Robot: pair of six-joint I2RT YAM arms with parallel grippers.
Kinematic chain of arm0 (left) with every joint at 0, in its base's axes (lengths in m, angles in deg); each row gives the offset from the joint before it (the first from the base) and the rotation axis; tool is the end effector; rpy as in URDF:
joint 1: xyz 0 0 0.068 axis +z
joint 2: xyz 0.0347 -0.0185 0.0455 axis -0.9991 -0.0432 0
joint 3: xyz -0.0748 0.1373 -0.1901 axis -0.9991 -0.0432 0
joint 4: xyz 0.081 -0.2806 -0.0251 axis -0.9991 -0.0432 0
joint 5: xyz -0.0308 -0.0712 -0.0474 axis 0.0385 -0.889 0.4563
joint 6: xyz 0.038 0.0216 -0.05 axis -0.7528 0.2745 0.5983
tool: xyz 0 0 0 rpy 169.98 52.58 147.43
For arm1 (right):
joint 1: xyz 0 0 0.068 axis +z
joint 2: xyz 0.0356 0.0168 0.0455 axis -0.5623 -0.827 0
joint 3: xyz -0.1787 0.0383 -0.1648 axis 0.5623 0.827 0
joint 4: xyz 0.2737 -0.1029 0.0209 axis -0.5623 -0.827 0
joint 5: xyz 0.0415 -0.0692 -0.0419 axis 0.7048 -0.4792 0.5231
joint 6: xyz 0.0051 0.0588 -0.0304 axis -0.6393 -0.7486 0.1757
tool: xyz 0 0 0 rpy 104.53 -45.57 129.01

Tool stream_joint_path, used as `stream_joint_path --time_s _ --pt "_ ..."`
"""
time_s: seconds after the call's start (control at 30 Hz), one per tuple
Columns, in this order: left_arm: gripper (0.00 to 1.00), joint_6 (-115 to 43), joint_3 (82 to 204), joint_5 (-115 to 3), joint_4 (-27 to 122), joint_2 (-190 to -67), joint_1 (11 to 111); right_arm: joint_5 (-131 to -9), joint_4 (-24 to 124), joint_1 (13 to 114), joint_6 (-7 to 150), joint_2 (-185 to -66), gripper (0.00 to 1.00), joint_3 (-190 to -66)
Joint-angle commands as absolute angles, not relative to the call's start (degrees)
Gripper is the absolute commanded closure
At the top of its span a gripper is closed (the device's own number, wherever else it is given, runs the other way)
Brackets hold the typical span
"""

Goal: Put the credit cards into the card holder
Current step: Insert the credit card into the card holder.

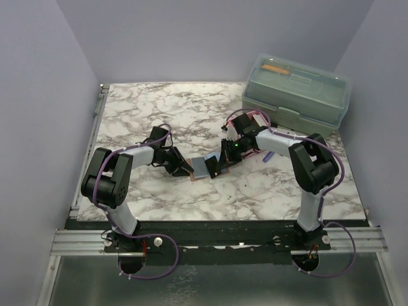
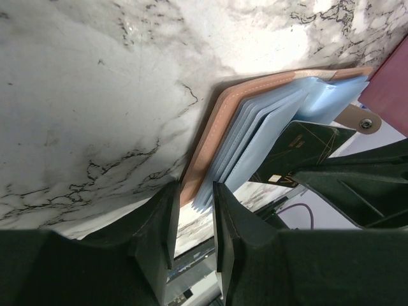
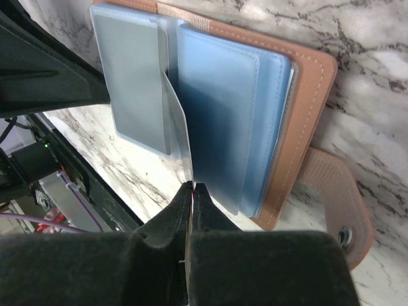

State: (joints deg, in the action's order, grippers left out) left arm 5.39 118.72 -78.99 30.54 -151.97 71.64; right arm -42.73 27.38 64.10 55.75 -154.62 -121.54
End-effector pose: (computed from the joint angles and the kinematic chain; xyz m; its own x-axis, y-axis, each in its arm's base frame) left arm 0.3074 -0.1158 0.0623 -0.8779 -0.4610 0.1292 -0.4358 0.6578 -0.6143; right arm 0.3341 0.2272 0.0921 -0.9618 -0.1876 -0.1993 -0.2730 0.7097 0.6495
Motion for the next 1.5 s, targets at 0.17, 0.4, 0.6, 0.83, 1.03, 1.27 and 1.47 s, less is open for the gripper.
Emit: stream_joint_path --time_s 0.17,0.4,0.6,0.83,1.03,1.27,1.47 --pt "0.66 3.36 117.26 -72.0 28.69 -154.78 71.35 -40.08 27.47 64.03 56.97 -159.63 1.0 -125.22" --pt "0.66 3.07 117.74 -72.09 28.4 -155.23 71.35 -40.82 26.23 64.06 58.19 -159.15 1.0 -125.81" --pt "0.52 2.17 117.46 -72.17 26.51 -150.95 71.32 -46.24 19.23 63.69 60.28 -153.72 1.0 -127.35" --pt "0.38 2.76 117.34 -71.09 24.29 -142.3 71.36 -39.08 17.29 62.78 65.41 -155.54 1.0 -129.4" --pt "0.33 -0.67 124.23 -71.4 24.34 -148.76 69.33 -39.05 15.28 62.23 67.49 -156.1 1.0 -131.35" --pt "0.25 0.57 129.63 -62.26 20.66 -155.32 65.44 -33.89 15.17 60.41 68.79 -156.81 1.0 -131.4" --pt "0.3 1.31 132.86 -56.34 14.64 -159.87 62.29 -30.59 15.51 60.4 69.54 -158.87 1.0 -131.9"
